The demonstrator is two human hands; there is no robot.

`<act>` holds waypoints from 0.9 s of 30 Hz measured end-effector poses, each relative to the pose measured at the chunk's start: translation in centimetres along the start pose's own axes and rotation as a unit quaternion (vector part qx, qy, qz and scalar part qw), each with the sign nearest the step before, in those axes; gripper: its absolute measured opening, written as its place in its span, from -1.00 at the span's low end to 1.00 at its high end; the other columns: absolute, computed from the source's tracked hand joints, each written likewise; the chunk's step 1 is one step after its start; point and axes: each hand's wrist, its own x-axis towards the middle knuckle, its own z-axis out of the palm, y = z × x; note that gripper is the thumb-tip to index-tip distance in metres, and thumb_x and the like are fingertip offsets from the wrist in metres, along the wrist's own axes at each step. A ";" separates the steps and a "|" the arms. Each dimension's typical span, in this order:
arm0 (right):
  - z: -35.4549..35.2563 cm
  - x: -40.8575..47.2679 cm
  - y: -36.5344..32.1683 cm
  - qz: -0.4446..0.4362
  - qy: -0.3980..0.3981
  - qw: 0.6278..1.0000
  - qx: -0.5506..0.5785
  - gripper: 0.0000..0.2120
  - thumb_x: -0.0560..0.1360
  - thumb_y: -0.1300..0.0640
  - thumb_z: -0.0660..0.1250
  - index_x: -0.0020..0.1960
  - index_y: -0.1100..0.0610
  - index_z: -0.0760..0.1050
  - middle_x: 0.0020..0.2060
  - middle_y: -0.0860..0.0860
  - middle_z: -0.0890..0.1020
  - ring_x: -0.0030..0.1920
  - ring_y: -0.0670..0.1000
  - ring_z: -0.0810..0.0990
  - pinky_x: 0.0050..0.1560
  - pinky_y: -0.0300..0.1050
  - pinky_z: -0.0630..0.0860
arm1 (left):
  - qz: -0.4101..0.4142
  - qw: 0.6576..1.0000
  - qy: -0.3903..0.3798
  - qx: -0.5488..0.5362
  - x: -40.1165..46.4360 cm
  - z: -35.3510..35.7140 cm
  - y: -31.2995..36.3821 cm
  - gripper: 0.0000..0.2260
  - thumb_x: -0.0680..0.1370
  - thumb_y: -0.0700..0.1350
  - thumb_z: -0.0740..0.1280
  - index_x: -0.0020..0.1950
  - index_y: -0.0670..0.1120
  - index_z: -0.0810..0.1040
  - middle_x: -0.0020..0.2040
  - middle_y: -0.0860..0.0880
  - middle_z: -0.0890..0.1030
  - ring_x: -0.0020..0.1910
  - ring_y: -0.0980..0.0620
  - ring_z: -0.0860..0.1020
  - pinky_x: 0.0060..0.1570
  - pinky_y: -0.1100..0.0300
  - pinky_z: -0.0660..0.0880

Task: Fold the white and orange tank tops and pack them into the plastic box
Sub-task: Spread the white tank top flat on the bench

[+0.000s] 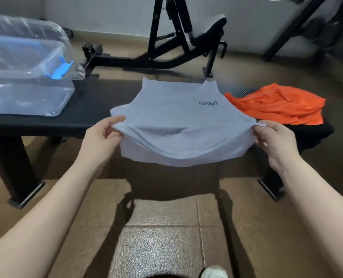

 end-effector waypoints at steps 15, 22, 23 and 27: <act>-3.5 4.6 -10.4 -0.006 0.007 0.998 0.070 -0.88 0.54 0.22 0.22 -0.16 0.12 0.47 -0.30 0.03 0.51 -0.35 -0.06 0.48 -0.37 -0.22 0.41 | 0.014 0.996 0.015 0.091 8.2 -2.0 10.2 -0.56 0.52 0.06 0.24 -0.25 -0.35 0.46 -0.37 -0.20 0.37 -0.36 -0.09 0.32 -0.31 0.11 0.24; -0.2 11.7 -7.8 0.061 0.008 0.995 0.083 -0.90 0.46 0.25 0.33 -0.23 0.14 0.50 -0.26 0.06 0.55 -0.18 0.05 0.50 -0.17 -0.12 0.41 | -0.168 0.984 0.003 -0.062 14.4 1.2 10.2 -0.82 0.43 0.02 0.32 -0.19 -0.10 0.51 -0.12 -0.10 0.52 -0.11 -0.06 0.46 -0.13 0.10 0.40; 0.4 12.9 -7.5 0.070 -0.001 0.994 0.090 -0.92 0.44 0.25 0.35 -0.23 0.15 0.51 -0.27 0.07 0.55 -0.20 0.06 0.51 -0.16 -0.11 0.41 | -0.211 0.973 0.006 -0.093 15.2 1.6 10.2 -0.85 0.41 0.01 0.34 -0.14 -0.06 0.56 -0.06 -0.05 0.58 -0.03 -0.08 0.51 -0.01 0.04 0.45; 1.7 17.5 -6.8 0.107 -0.036 0.985 0.131 -0.95 0.44 0.22 0.37 -0.20 0.16 0.53 -0.26 0.08 0.59 -0.27 0.02 0.54 -0.21 -0.15 0.44 | -0.263 0.946 -0.019 -0.186 18.3 3.0 10.3 -0.92 0.46 -0.05 0.34 -0.11 0.01 0.62 -0.10 -0.02 0.63 -0.08 -0.05 0.56 -0.12 0.12 0.47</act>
